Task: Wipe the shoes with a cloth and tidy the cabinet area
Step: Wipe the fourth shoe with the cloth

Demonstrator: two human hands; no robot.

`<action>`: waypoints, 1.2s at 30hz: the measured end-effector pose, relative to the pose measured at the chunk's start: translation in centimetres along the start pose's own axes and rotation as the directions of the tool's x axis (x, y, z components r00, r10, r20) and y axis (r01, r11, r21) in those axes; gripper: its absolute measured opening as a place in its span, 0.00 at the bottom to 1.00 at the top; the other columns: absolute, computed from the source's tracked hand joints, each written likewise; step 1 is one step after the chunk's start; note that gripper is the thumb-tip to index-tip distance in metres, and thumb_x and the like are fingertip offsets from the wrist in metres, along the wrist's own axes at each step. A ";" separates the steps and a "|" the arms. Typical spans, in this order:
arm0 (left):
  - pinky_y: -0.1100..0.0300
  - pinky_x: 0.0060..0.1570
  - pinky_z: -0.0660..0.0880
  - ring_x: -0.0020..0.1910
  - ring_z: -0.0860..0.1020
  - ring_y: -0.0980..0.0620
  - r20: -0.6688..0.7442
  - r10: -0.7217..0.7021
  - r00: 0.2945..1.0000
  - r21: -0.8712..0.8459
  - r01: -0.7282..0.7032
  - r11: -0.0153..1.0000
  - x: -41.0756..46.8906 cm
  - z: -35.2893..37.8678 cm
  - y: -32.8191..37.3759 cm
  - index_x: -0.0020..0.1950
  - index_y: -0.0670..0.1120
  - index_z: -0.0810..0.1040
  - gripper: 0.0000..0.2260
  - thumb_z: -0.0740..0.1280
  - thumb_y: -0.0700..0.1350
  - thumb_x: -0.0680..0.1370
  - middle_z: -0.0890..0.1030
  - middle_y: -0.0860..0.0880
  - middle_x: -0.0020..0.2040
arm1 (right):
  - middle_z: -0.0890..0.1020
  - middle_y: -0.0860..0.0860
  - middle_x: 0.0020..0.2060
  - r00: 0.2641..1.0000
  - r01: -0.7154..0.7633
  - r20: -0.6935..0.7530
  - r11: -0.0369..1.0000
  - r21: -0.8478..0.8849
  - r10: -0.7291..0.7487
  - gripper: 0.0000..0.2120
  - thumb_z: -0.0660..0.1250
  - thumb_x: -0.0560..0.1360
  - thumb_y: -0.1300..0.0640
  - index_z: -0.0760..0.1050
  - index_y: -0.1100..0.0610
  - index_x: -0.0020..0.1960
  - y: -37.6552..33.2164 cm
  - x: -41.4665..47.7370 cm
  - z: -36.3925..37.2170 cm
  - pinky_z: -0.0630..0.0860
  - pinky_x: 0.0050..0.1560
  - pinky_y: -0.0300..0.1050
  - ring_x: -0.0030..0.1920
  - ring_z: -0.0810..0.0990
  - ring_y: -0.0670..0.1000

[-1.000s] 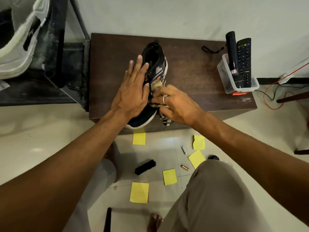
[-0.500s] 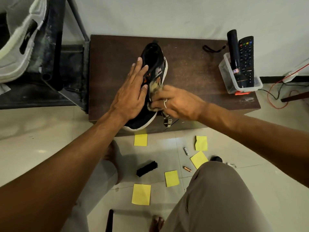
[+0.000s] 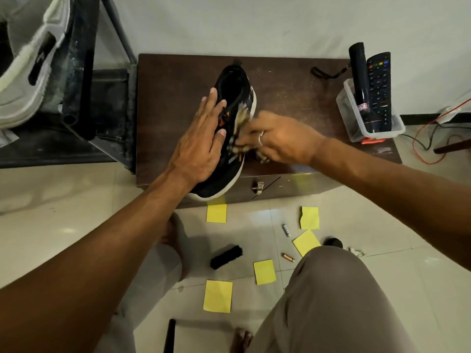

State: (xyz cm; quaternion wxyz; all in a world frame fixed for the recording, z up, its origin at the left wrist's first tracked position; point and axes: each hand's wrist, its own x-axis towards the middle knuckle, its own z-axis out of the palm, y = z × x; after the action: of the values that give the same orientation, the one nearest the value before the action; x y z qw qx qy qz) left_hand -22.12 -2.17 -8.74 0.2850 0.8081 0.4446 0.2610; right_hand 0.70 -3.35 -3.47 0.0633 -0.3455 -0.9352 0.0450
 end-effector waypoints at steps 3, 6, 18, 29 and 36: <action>0.61 0.77 0.53 0.82 0.45 0.55 -0.003 -0.001 1.000 0.004 0.001 1.000 0.0 0.0 0.0 0.83 0.47 0.53 0.25 0.55 0.45 0.86 0.47 0.51 0.84 | 0.81 0.57 0.58 0.994 -0.087 -0.062 0.996 0.019 0.088 0.17 0.61 0.79 0.59 0.82 0.60 0.64 -0.2 0.5 0.1 0.77 0.58 0.52 0.56 0.73 0.55; 0.62 0.78 0.52 0.82 0.46 0.55 -0.011 0.007 1.000 0.000 -0.007 1.000 0.0 0.1 0.0 0.83 0.47 0.54 0.25 0.55 0.44 0.86 0.47 0.51 0.84 | 0.82 0.56 0.57 0.982 0.172 0.071 0.983 0.072 -0.177 0.15 0.61 0.82 0.58 0.82 0.60 0.62 -3.8 -0.7 1.3 0.80 0.55 0.50 0.56 0.76 0.54; 0.52 0.79 0.56 0.82 0.43 0.54 -0.003 -0.001 1.000 0.007 0.001 1.000 0.0 0.1 0.1 0.83 0.46 0.54 0.25 0.55 0.44 0.86 0.47 0.50 0.84 | 0.82 0.58 0.57 0.998 -0.060 -0.031 0.998 0.033 0.061 0.18 0.59 0.79 0.59 0.82 0.61 0.63 -0.7 -0.4 0.0 0.75 0.52 0.46 0.53 0.72 0.53; 0.49 0.79 0.56 0.82 0.44 0.55 -0.005 0.002 1.000 -0.006 -0.002 1.000 0.0 0.2 0.0 0.83 0.45 0.54 0.25 0.55 0.43 0.86 0.47 0.50 0.84 | 0.81 0.58 0.57 0.979 -0.177 -0.101 0.984 -0.008 0.176 0.15 0.61 0.80 0.60 0.82 0.61 0.61 -1.2 -0.1 1.0 0.81 0.53 0.56 0.55 0.77 0.58; 0.54 0.79 0.55 0.82 0.45 0.56 -0.009 -0.001 1.000 -0.016 0.001 1.000 0.0 0.2 0.1 0.83 0.46 0.54 0.25 0.56 0.44 0.86 0.47 0.51 0.84 | 0.82 0.58 0.56 0.996 -0.059 -0.069 0.998 0.002 0.059 0.17 0.59 0.79 0.59 0.82 0.60 0.60 -0.8 0.0 0.3 0.81 0.48 0.51 0.53 0.71 0.52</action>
State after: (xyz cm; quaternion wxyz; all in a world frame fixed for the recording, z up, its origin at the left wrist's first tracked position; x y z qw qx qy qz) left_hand -21.94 -2.25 -8.80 0.2895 0.8043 0.4443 0.2680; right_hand 0.19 -3.97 -3.63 0.0940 -0.3744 -0.9218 0.0350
